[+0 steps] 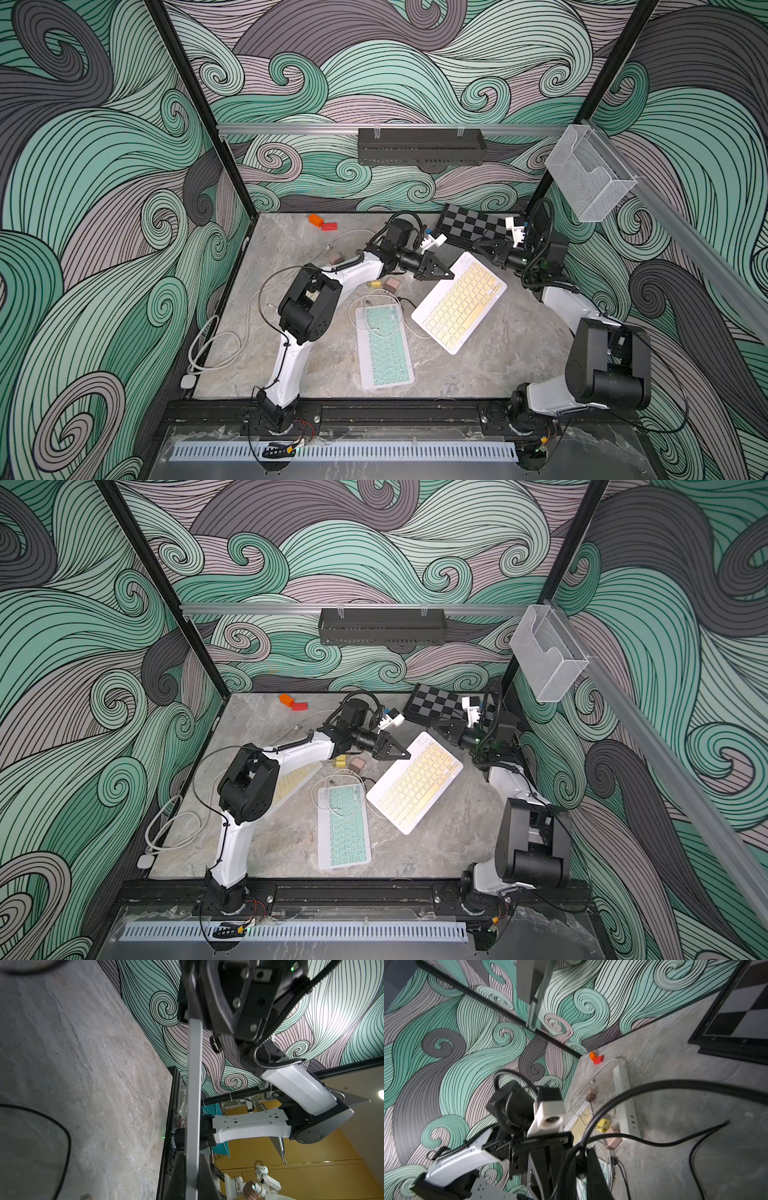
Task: Unplug the wireless keyboard
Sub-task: Remove the power cord from the keyboard, then place the power cord at the center of the board.
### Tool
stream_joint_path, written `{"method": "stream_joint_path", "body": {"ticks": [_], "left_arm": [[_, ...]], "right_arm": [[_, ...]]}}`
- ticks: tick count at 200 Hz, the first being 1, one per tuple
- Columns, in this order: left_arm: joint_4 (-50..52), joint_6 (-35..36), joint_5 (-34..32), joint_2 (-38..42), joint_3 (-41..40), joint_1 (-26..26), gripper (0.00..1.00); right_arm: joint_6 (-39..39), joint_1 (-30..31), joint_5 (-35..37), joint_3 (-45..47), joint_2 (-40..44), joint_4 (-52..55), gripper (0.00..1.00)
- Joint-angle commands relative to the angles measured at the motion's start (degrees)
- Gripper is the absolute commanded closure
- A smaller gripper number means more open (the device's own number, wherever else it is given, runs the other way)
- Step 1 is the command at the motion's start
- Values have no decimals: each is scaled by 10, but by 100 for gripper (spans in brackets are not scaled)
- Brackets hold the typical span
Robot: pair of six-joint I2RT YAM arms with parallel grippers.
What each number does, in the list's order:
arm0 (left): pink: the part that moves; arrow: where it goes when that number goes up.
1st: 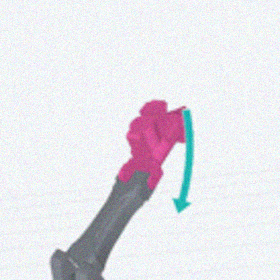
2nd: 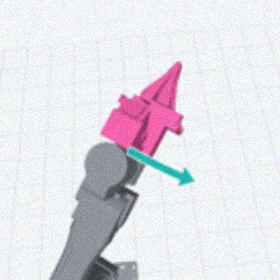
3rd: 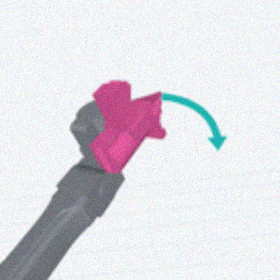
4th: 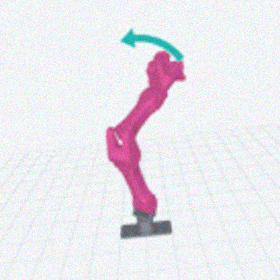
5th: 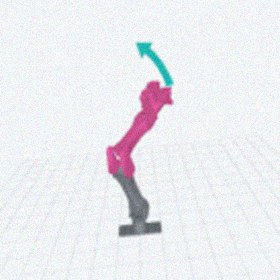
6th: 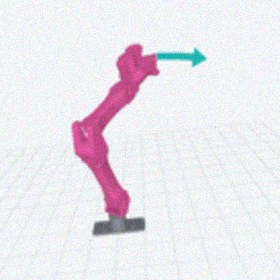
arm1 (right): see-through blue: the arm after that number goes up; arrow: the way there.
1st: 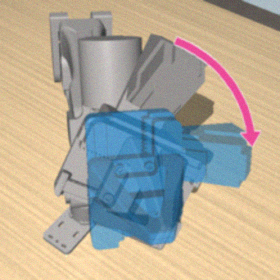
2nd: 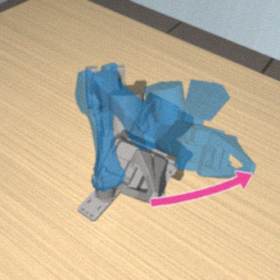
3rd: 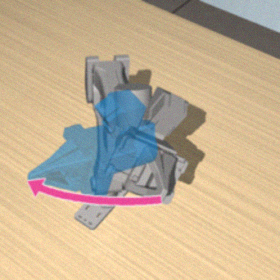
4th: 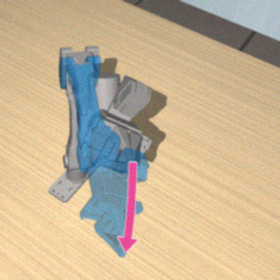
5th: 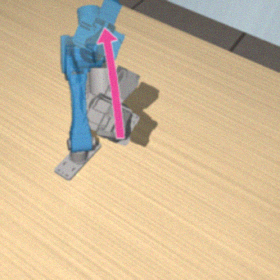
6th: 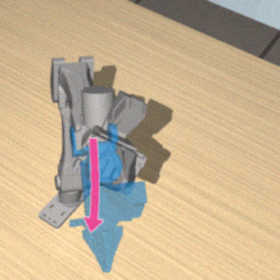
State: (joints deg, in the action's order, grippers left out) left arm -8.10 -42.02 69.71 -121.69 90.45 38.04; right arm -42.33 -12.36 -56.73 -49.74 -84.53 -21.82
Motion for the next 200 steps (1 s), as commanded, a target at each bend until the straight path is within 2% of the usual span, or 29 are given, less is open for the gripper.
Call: {"method": "stream_joint_path", "body": {"ticks": [1,21,39,68,85,96,112,159,179,200], "left_arm": [[-34,-24,21,29,-19,12,100],[-46,-32,19,32,-33,12,100],[-46,-31,22,33,-32,12,100],[-42,-32,21,26,-19,12,100],[-42,-32,17,21,-16,13,100],[-42,-32,17,19,-16,13,100],[-41,-32,16,17,-16,13,100],[-18,-14,2,14,-11,14,100],[50,38,-20,13,2,16,100],[88,68,-41,4,14,23,100]], "right_arm": [[-67,-16,85,12,23,-114,100],[-63,-16,105,19,30,-119,100],[-44,-16,94,13,24,-95,100],[21,-18,91,10,24,0,100],[86,-18,107,-6,17,109,87],[123,-18,121,-20,8,180,71],[155,-18,145,-32,-6,250,59],[200,-21,244,-64,-29,386,40],[248,-21,309,-93,-46,481,36],[255,-21,350,-85,-31,494,33]]}}
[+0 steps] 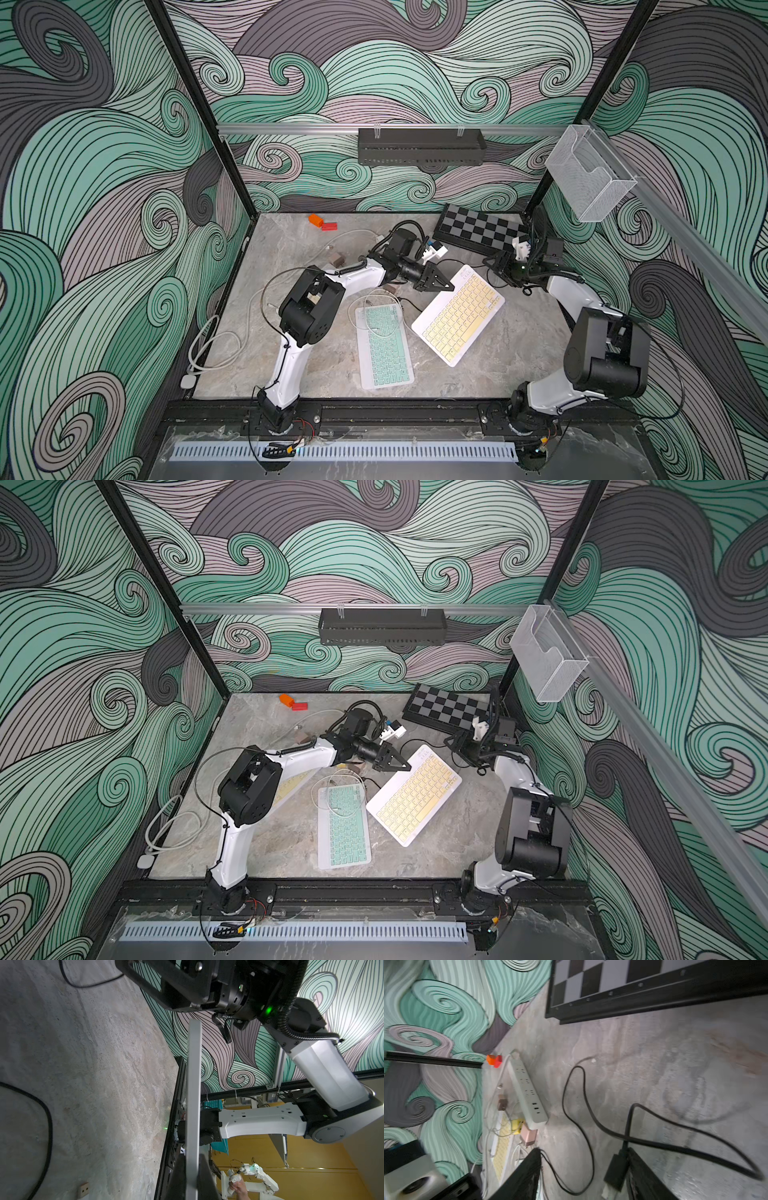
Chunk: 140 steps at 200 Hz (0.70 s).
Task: Unplug the wireless keyboard
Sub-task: Place the power cord at the center of the board.
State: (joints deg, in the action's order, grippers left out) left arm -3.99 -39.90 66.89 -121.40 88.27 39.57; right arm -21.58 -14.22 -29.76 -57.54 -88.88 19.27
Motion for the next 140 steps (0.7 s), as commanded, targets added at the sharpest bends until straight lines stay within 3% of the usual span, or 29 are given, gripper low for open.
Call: {"method": "stream_joint_path", "body": {"ticks": [1,43,78,140], "left_arm": [[47,47,-13,0,36,9,100],[103,91,-61,-26,68,39,100],[110,92,-97,-51,80,55,100],[124,84,-155,-115,123,82,100]], "right_arm": [[48,-3,81,-7,14,83,33],[40,-3,118,-14,62,87,26],[55,-4,133,-64,33,154,18],[53,-12,196,-34,79,108,17]]}}
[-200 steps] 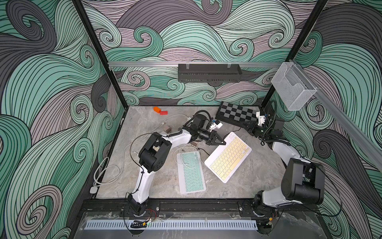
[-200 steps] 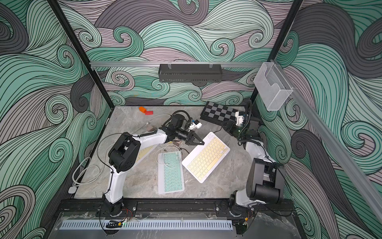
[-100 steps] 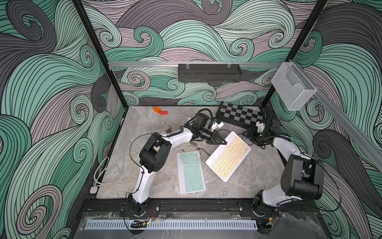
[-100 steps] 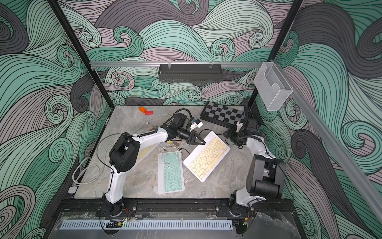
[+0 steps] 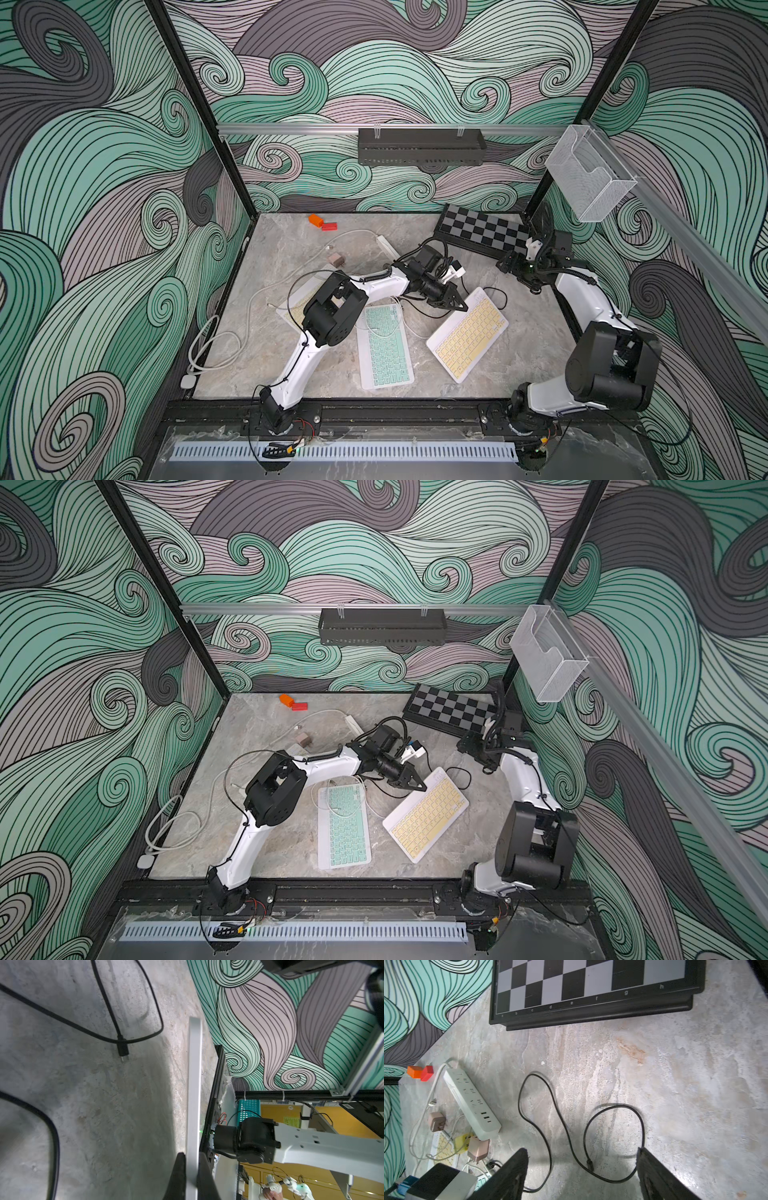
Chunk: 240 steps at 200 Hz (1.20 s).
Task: Unplug the wireless keyboard
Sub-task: Place the power cord at the center of the board, then place the keyboard at the center of the board.
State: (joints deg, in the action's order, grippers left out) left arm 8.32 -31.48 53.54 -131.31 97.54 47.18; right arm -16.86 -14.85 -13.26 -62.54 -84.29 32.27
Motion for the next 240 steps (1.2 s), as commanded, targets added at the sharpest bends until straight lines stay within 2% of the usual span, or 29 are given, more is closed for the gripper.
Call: {"method": "stream_joint_path", "body": {"ticks": [1,51,61,88,108,144,149,158,173,197,213,223,240], "left_arm": [[1,-1,-22,-18,31,7,100],[-7,-24,-42,-79,73,15,99],[-6,-25,-46,-90,82,14,91],[8,-16,-63,-98,98,12,77],[35,10,-87,-85,112,5,62],[97,75,-111,-51,146,-7,46],[106,85,-117,-41,147,-9,46],[116,102,-128,-19,141,-10,46],[115,127,-151,34,113,-14,46],[121,158,-187,130,54,-33,46],[117,171,-215,197,-2,-54,45],[114,173,-227,236,-41,-70,44],[100,178,-251,300,-110,-101,41]], "right_arm": [[6,-5,30,17,34,-24,17],[-6,-8,3,68,45,-92,16],[-8,-7,2,78,46,-106,16],[10,-8,-18,117,54,-174,16],[26,-4,-29,172,72,-269,13],[74,10,-17,270,102,-448,11],[82,13,-15,286,108,-476,10],[102,21,-5,312,117,-519,2],[121,35,9,338,120,-550,1],[143,63,-9,364,103,-593,1],[170,94,14,392,88,-648,1],[189,107,16,388,92,-640,1],[207,118,26,408,76,-721,1]]}}
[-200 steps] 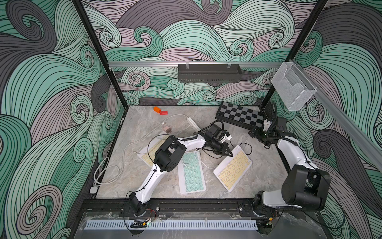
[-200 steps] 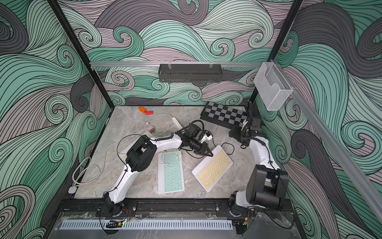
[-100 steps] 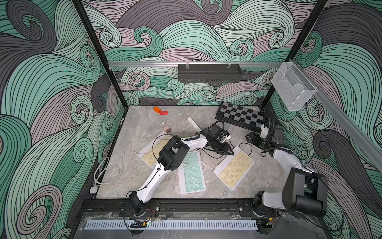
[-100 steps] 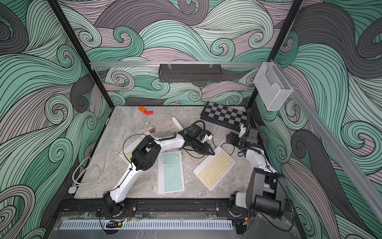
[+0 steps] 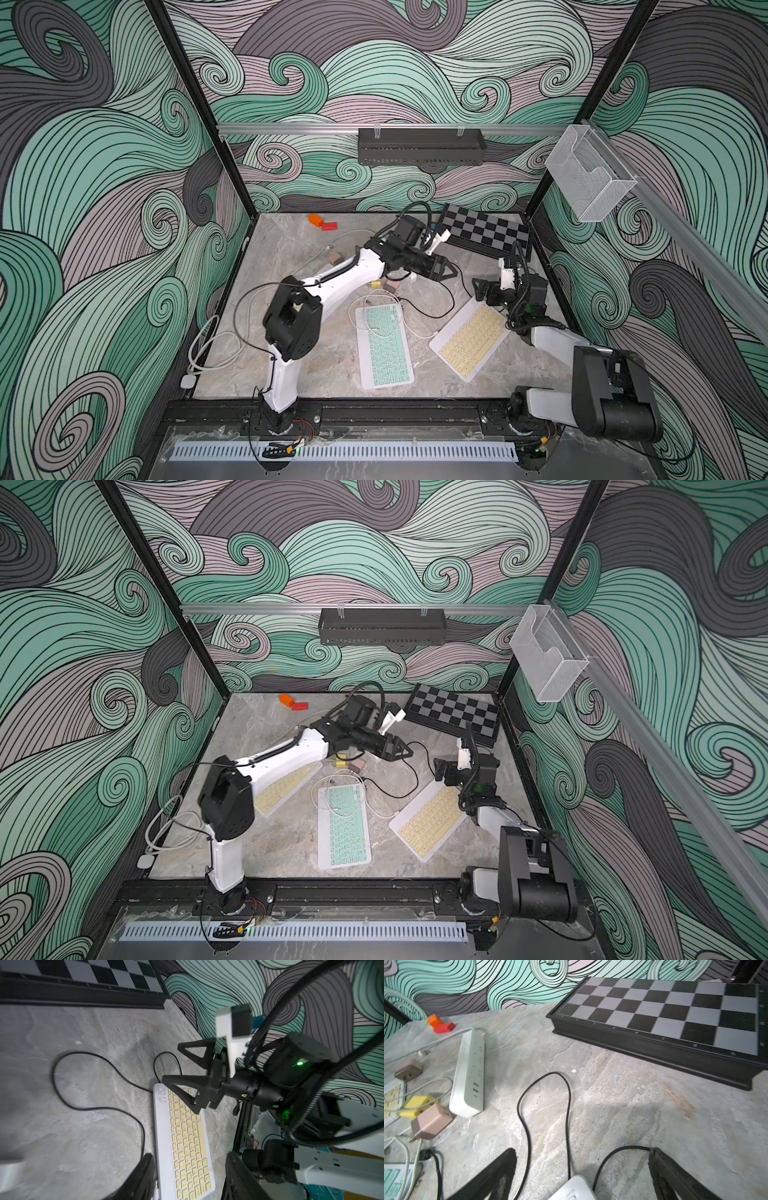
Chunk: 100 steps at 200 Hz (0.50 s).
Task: Unplug the wireless keyboard
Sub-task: Place the keyboard at the center of the board, then reset both arms
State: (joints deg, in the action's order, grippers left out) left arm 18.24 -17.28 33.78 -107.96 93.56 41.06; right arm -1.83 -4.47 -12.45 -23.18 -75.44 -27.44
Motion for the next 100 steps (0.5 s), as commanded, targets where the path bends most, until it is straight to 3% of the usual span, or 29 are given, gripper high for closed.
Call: {"method": "stream_joint_path", "body": {"ticks": [1,24,51,64,78,100], "left_arm": [[0,36,-55,69,-74,-41,41],[-8,51,-107,142,-159,-76,31],[1,69,-233,224,-239,-104,24],[-8,84,-314,260,-280,-114,22],[-41,92,-397,314,-335,-134,22],[-119,103,-479,364,-430,-187,22]], "right_arm": [[57,14,19,15,-14,-127,1],[39,16,13,-10,-49,-130,1],[46,34,30,44,-155,-349,1],[44,35,50,38,-125,-284,1],[36,35,61,34,-146,-312,1],[30,36,80,16,-137,-263,1]]}}
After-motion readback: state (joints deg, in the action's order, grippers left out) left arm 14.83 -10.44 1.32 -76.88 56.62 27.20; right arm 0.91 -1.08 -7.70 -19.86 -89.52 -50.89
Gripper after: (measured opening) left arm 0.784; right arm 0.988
